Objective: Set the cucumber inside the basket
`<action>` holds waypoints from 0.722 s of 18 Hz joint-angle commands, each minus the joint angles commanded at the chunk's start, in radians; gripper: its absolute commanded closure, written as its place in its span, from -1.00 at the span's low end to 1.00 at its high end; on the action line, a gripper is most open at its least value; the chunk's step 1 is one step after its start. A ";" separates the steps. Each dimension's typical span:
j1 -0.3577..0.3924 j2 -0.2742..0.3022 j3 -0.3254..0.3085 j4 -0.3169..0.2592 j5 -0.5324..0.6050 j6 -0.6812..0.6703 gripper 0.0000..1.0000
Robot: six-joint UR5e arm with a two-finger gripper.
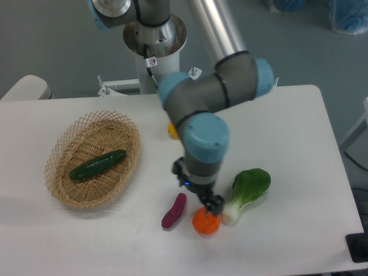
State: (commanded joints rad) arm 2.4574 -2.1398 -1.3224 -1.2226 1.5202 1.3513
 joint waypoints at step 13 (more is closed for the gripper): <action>0.061 -0.112 0.120 0.009 0.024 0.127 -1.00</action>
State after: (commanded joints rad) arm 2.5188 -2.2518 -1.2027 -1.2134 1.5446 1.4787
